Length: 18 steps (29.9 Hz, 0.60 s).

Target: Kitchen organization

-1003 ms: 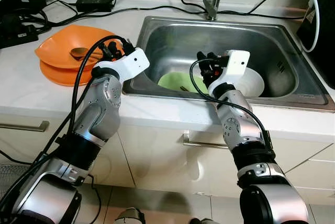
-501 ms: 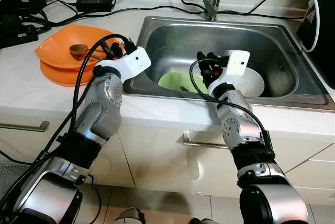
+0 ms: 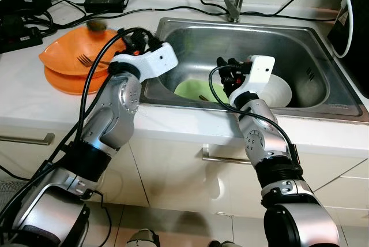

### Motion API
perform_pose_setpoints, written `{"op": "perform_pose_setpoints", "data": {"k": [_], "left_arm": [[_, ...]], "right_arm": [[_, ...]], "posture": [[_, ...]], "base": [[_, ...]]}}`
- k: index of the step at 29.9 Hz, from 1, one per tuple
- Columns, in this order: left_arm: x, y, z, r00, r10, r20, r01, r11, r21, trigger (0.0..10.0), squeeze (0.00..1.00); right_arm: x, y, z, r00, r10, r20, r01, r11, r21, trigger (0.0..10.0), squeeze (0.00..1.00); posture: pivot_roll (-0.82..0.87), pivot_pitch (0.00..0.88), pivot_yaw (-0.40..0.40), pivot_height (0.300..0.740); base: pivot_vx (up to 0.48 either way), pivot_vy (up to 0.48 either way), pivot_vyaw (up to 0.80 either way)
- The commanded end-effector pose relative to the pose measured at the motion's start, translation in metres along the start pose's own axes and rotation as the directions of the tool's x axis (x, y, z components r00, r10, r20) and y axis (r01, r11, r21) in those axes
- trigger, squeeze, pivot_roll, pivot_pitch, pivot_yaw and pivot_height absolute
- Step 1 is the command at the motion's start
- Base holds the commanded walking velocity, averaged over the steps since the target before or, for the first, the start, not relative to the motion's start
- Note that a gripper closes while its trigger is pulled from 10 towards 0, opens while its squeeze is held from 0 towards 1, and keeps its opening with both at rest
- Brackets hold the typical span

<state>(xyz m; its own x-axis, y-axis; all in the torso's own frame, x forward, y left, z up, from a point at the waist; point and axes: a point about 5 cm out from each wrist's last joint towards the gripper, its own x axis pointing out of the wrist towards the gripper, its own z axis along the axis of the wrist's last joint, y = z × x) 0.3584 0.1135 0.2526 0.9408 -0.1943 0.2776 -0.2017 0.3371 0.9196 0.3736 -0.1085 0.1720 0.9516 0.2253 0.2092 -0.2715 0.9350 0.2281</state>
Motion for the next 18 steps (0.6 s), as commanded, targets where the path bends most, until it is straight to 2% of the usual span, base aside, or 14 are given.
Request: {"op": "perform_pose_setpoints", "data": {"k": [1,3,4,6,7,8,9,10,11,12,13,15,16,18], "left_arm": [[0.002,0.012,0.020,0.992,0.061,0.109,-0.057,0.998,-0.038,10.0,0.00],[0.001,0.013,0.033,0.980,0.075,0.187,-0.056,0.993,-0.107,10.0,0.00],[-0.001,0.013,0.043,0.964,0.080,0.253,-0.050,0.991,-0.123,10.0,0.00],[-0.001,0.013,0.047,0.957,0.078,0.280,-0.045,0.991,-0.122,10.0,0.00],[-0.003,0.011,0.052,0.948,0.073,0.311,-0.026,0.988,-0.152,10.0,0.00],[-0.005,0.010,0.057,0.938,0.071,0.338,-0.009,0.983,-0.183,10.0,0.00],[-0.005,0.010,0.057,0.938,0.071,0.338,-0.009,0.983,-0.183,10.0,0.00],[-0.006,0.010,0.060,0.931,0.074,0.357,0.010,0.974,-0.227,10.0,0.00],[-0.008,0.009,0.065,0.925,0.074,0.373,0.047,0.950,-0.307,10.0,0.00],[-0.009,0.010,0.068,0.918,0.080,0.387,0.094,0.907,-0.411,10.0,0.00],[-0.009,0.010,0.068,0.918,0.080,0.387,0.094,0.907,-0.411,10.0,0.00],[-0.009,0.012,0.071,0.913,0.090,0.398,0.159,0.819,-0.551,10.0,0.00],[-0.009,0.012,0.071,0.913,0.090,0.398,0.159,0.819,-0.551,10.0,0.00],[-0.009,0.011,0.072,0.910,0.082,0.406,0.206,0.760,-0.616,10.0,0.00]], "right_arm": [[0.001,-0.003,0.007,0.999,-0.017,0.037,0.017,1.000,-0.009,10.0,0.00],[0.001,-0.004,0.009,0.999,-0.023,0.046,0.024,1.000,-0.008,10.0,0.00],[0.002,-0.005,0.010,0.998,-0.031,0.046,0.033,0.999,-0.038,10.0,0.00],[0.002,-0.006,0.010,0.998,-0.036,0.045,0.038,0.997,-0.060,10.0,0.00],[0.002,-0.006,0.010,0.998,-0.039,0.048,0.042,0.997,-0.069,10.0,0.00],[0.002,-0.006,0.011,0.998,-0.039,0.051,0.042,0.996,-0.078,10.0,0.56],[0.002,-0.006,0.011,0.998,-0.039,0.051,0.042,0.996,-0.078,10.0,0.56],[0.002,-0.005,0.011,0.998,-0.037,0.057,0.042,0.995,-0.085,10.0,1.00],[0.001,-0.005,0.012,0.997,-0.035,0.064,0.041,0.994,-0.097,10.0,1.00],[0.001,-0.005,0.013,0.997,-0.030,0.073,0.039,0.991,-0.126,10.0,1.00],[0.001,-0.005,0.013,0.997,-0.030,0.073,0.039,0.991,-0.126,10.0,1.00],[0.001,-0.004,0.016,0.996,-0.007,0.092,0.027,0.975,-0.222,10.0,1.00],[0.001,-0.004,0.016,0.996,-0.007,0.092,0.027,0.975,-0.222,10.0,1.00],[0.001,-0.001,0.020,0.993,0.021,0.115,0.019,0.943,-0.333,10.0,1.00]], "posture": [[0.10,0.057,-0.020,0.740],[0.10,0.056,-0.020,0.740],[0.10,0.057,-0.019,0.740],[0.10,0.057,-0.019,0.740],[0.10,0.058,-0.017,0.740],[0.10,0.057,-0.017,0.740],[0.10,0.057,-0.017,0.740],[0.10,0.057,-0.016,0.740],[0.09,0.057,-0.015,0.740],[0.10,0.057,-0.014,0.740],[0.10,0.057,-0.014,0.740],[0.10,0.057,-0.013,0.740],[0.10,0.057,-0.013,0.740],[0.09,0.057,-0.010,0.740]], "base": [[0.000,0.000,0.00],[0.000,0.000,0.00],[0.000,0.000,0.00],[0.000,0.000,0.00],[0.000,0.000,0.00],[0.000,0.000,0.00],[0.000,0.000,0.00],[0.000,0.000,0.00],[0.000,0.000,0.00],[0.000,0.000,0.00],[0.000,0.000,0.00],[0.000,0.000,0.00],[0.000,0.000,0.00],[0.000,0.000,0.00]]}}
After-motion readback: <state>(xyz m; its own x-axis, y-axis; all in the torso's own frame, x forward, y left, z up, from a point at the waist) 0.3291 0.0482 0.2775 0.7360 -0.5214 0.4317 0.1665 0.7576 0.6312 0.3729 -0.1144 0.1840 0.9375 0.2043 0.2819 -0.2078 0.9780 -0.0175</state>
